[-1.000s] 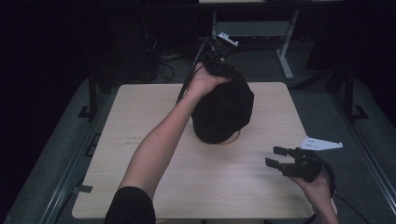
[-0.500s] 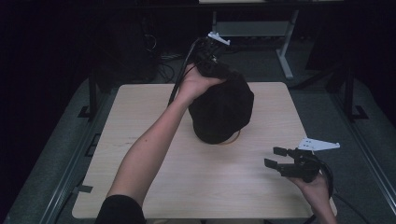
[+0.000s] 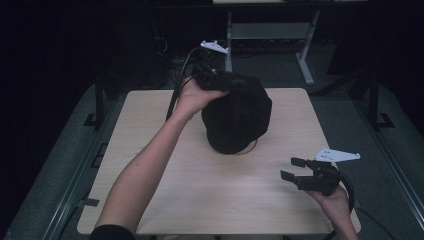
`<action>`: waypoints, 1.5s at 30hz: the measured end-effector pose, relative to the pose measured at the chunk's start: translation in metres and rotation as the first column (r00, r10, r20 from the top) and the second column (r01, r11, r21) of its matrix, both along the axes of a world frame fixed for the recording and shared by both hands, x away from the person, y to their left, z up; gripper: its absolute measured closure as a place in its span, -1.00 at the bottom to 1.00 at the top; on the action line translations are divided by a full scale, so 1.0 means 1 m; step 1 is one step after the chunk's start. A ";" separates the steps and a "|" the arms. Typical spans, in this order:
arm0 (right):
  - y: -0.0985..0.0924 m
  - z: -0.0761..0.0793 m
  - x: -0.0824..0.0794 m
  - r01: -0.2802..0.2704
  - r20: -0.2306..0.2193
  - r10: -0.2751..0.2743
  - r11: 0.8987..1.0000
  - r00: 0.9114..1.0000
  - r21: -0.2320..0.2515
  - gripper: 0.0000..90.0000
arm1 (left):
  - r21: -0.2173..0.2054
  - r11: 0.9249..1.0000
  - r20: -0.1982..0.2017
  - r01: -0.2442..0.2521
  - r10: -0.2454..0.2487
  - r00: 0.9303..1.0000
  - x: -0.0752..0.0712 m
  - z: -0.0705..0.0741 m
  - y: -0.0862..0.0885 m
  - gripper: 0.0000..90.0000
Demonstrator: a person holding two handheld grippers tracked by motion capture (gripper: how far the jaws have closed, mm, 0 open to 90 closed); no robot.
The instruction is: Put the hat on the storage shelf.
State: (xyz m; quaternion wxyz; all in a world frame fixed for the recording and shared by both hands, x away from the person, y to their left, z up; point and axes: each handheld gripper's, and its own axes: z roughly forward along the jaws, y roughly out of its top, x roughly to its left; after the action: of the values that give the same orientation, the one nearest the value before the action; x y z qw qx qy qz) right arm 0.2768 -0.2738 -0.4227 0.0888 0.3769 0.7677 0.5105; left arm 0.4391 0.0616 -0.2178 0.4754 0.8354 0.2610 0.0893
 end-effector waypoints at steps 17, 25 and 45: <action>0.006 -0.004 0.003 0.024 0.000 -0.024 1.000 1.000 -0.020 -0.55 | -0.029 0.999 0.005 -0.028 0.028 1.000 -0.015 -0.008 0.045 -0.07; 0.006 -0.005 0.005 0.049 0.005 -0.049 0.998 0.999 -0.026 -0.58 | -0.048 0.998 -0.006 -0.044 0.044 0.999 -0.023 -0.016 0.063 -0.12; 0.011 -0.006 0.007 0.062 0.005 -0.062 0.997 0.998 -0.040 -0.59 | -0.057 0.997 -0.032 -0.059 0.058 0.998 -0.034 -0.038 0.096 -0.20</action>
State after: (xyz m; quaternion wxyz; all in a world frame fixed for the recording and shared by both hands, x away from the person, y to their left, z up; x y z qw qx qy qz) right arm 0.2838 -0.2632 -0.4287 0.1135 0.3980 0.7655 0.4926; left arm 0.4049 0.1575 -0.2562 0.4923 0.8147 0.2950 0.0829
